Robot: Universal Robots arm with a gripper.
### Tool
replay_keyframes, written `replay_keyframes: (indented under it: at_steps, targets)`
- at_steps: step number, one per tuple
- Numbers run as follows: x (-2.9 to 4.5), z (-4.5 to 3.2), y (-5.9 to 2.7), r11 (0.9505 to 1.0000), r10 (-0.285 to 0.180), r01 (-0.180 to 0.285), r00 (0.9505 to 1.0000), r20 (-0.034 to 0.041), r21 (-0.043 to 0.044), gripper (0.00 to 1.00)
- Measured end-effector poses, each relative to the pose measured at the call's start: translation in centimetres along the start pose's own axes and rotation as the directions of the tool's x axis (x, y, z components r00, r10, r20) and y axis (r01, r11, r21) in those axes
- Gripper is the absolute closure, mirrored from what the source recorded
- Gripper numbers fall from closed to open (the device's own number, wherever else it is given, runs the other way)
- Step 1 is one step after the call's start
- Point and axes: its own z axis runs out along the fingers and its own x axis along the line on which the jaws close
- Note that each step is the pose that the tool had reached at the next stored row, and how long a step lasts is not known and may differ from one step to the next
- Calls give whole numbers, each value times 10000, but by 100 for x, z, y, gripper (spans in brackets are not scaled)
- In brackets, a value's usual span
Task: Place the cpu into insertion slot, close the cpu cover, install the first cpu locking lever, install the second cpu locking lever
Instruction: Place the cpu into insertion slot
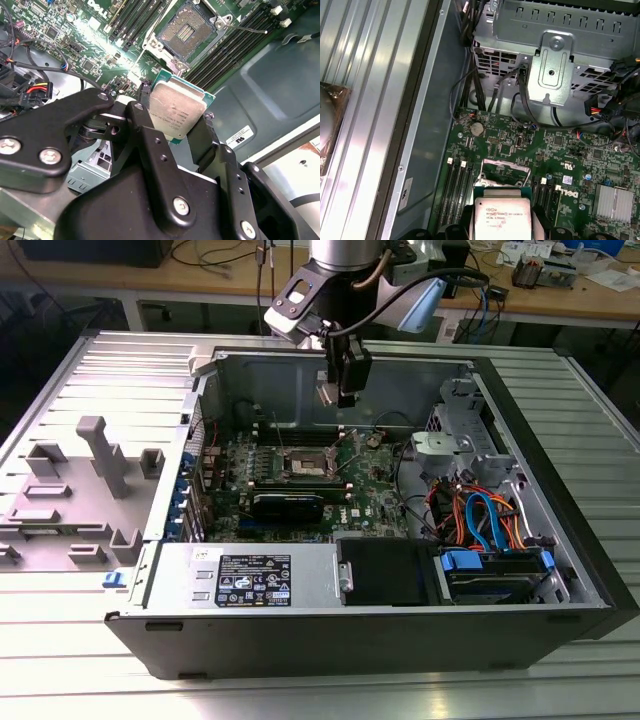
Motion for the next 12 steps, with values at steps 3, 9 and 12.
replay_keyframes:
  at_steps: [3, 9, 12]
  targets:
    - [0, 2, -1, 10000, 3, -3, 10000, -1, -1, 46]
    - [2, 30, -17, 9994, 342, -342, 9994, 23, 15, 46]
    - [2, 42, -18, 9987, 508, -508, 9987, 37, 16, 46]
